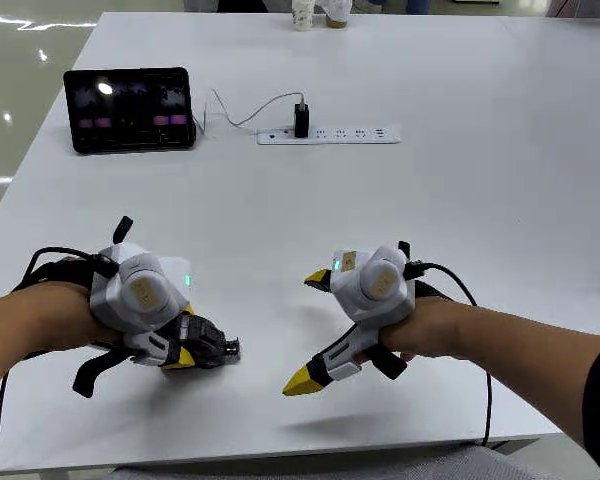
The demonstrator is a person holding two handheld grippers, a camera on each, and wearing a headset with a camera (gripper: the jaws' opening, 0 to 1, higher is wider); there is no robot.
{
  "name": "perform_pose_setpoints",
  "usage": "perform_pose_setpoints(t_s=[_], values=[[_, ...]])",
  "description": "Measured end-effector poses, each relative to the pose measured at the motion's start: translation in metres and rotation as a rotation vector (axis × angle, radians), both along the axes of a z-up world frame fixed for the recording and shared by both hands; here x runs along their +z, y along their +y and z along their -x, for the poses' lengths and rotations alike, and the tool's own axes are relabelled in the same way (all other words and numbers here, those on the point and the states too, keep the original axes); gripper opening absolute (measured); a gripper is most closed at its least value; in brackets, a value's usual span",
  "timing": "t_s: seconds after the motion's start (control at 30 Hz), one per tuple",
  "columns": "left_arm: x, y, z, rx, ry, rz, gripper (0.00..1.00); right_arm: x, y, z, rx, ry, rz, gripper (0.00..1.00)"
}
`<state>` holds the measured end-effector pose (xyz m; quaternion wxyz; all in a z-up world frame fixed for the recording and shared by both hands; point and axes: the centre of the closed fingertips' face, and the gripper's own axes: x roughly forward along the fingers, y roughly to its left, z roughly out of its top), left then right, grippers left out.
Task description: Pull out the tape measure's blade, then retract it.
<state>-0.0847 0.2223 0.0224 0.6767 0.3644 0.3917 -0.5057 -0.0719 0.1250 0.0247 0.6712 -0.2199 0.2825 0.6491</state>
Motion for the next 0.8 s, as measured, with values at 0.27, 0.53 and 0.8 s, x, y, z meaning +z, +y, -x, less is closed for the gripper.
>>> perform_pose_setpoints(t_s=[0.27,0.53,0.8], values=[[-0.001,0.001,0.000,-0.005,-0.003,-0.007,0.29,-0.006,0.012,0.004,0.025,0.005,0.010,0.99],[-0.002,0.002,-0.002,0.001,-0.016,-0.010,0.30,-0.007,0.020,0.007,0.042,0.001,0.015,0.99],[-0.003,0.002,-0.003,0.010,-0.022,0.003,0.30,-0.013,0.028,0.008,0.057,-0.003,0.027,0.99]])
